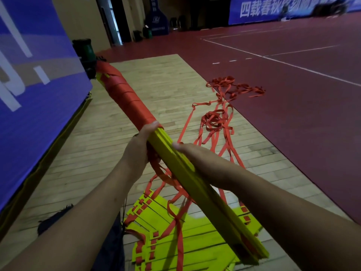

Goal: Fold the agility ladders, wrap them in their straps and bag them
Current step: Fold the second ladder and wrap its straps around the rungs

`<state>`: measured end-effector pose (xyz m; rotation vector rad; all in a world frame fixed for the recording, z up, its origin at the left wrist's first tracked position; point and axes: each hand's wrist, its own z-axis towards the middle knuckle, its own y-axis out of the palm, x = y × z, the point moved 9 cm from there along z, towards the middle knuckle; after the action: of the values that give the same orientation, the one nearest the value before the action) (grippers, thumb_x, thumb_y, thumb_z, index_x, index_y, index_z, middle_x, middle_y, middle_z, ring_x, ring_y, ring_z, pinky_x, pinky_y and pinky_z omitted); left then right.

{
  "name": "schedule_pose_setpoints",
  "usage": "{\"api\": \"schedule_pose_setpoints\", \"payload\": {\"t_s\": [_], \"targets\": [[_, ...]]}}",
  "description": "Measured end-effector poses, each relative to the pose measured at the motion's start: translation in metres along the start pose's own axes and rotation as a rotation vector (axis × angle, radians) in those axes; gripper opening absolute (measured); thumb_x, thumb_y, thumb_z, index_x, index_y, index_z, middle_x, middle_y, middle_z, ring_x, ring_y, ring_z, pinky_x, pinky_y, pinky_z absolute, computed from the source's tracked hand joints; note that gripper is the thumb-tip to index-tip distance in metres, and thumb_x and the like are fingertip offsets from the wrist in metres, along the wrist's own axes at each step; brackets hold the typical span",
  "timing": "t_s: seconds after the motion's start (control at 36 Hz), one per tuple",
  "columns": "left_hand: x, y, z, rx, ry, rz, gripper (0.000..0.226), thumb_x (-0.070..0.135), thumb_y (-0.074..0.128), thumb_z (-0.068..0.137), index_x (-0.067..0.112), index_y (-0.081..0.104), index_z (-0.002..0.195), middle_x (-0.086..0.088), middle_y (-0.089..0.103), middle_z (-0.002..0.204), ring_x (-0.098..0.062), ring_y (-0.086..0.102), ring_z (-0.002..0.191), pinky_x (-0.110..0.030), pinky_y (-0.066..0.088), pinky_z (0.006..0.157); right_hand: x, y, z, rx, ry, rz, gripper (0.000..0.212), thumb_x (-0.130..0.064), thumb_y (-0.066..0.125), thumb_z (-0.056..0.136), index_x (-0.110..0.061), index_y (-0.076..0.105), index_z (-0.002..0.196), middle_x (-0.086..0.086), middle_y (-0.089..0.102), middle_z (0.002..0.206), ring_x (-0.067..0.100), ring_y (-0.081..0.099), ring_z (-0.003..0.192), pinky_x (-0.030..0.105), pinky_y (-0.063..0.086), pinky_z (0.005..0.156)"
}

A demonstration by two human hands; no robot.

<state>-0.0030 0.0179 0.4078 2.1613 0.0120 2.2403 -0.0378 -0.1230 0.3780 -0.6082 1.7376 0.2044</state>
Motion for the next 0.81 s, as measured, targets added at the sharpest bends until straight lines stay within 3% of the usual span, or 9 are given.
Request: {"api": "schedule_pose_setpoints", "payload": {"t_s": [0.17,0.28,0.33,0.39,0.47,0.58,0.64,0.72,0.81], "targets": [[0.012,0.005,-0.002,-0.104,0.074,-0.157,0.034,0.049,0.05,0.082,0.016,0.061,0.081,0.002,0.066,0.069,-0.014,0.064,0.064,-0.028,0.051,0.06,-0.002,0.007,-0.008,-0.226,0.018,0.182,0.065,-0.066,0.053,0.085,-0.008,0.066,0.109,0.007,0.071,0.086,0.019,0.066,0.077,0.034,0.054,0.077],[0.014,0.007,0.002,-0.175,0.03,-0.067,0.048,0.056,0.045,0.085,0.011,0.06,0.092,-0.002,0.067,0.073,-0.023,0.067,0.068,-0.041,0.057,0.071,-0.005,-0.012,-0.002,-0.028,-0.076,0.05,0.067,-0.074,0.061,0.077,-0.011,0.073,0.096,0.009,0.075,0.088,0.021,0.07,0.079,0.045,0.056,0.09],[0.004,0.0,0.004,-0.151,-0.077,0.115,0.073,0.076,0.046,0.082,0.007,0.062,0.099,-0.008,0.065,0.07,-0.032,0.068,0.069,-0.051,0.058,0.08,-0.01,-0.024,-0.005,0.103,-0.135,-0.053,0.065,-0.075,0.058,0.076,-0.013,0.073,0.092,0.009,0.075,0.087,0.019,0.07,0.075,0.04,0.057,0.081],[-0.01,-0.005,0.003,-0.15,-0.2,0.288,0.095,0.092,0.041,0.072,0.002,0.062,0.097,-0.008,0.059,0.06,-0.033,0.067,0.062,-0.043,0.058,0.071,-0.013,-0.033,-0.006,0.192,-0.168,-0.095,0.061,-0.069,0.061,0.08,-0.012,0.072,0.096,0.012,0.075,0.089,0.019,0.07,0.071,0.033,0.056,0.069],[-0.014,0.002,-0.001,-0.148,-0.224,0.349,0.082,0.081,0.042,0.076,0.002,0.061,0.09,-0.003,0.052,0.052,-0.026,0.058,0.049,-0.033,0.05,0.061,-0.009,-0.038,-0.004,0.258,-0.154,-0.167,0.052,-0.059,0.068,0.085,-0.008,0.071,0.098,0.012,0.075,0.087,0.021,0.074,0.07,0.034,0.058,0.064],[-0.023,0.012,0.0,-0.115,-0.209,0.327,0.052,0.056,0.057,0.09,0.005,0.059,0.093,-0.006,0.054,0.053,-0.026,0.058,0.047,-0.037,0.047,0.064,0.001,-0.032,0.001,0.256,-0.103,-0.191,0.041,-0.045,0.076,0.086,-0.009,0.067,0.101,0.012,0.075,0.086,0.024,0.074,0.07,0.035,0.06,0.063],[-0.03,0.014,-0.001,-0.08,-0.238,0.301,0.048,0.052,0.062,0.09,0.004,0.061,0.088,-0.009,0.056,0.055,-0.027,0.06,0.048,-0.038,0.047,0.065,0.003,-0.028,0.002,0.257,-0.076,-0.261,0.042,-0.041,0.08,0.083,-0.01,0.063,0.106,0.008,0.072,0.089,0.018,0.071,0.071,0.03,0.057,0.062],[-0.03,0.016,-0.002,-0.035,-0.211,0.314,0.046,0.051,0.066,0.087,0.005,0.066,0.084,-0.007,0.059,0.058,-0.025,0.06,0.053,-0.037,0.049,0.063,0.009,-0.019,0.006,0.201,-0.051,-0.306,0.051,-0.031,0.083,0.083,-0.01,0.053,0.117,0.01,0.068,0.101,0.024,0.073,0.081,0.042,0.062,0.075],[-0.016,0.016,-0.003,0.006,-0.108,0.349,0.041,0.051,0.064,0.088,0.01,0.067,0.086,-0.006,0.061,0.062,-0.021,0.063,0.055,-0.032,0.05,0.059,0.01,-0.013,0.007,0.17,-0.056,-0.25,0.051,-0.019,0.08,0.085,-0.01,0.048,0.124,0.012,0.067,0.105,0.026,0.076,0.077,0.044,0.064,0.069]]}}
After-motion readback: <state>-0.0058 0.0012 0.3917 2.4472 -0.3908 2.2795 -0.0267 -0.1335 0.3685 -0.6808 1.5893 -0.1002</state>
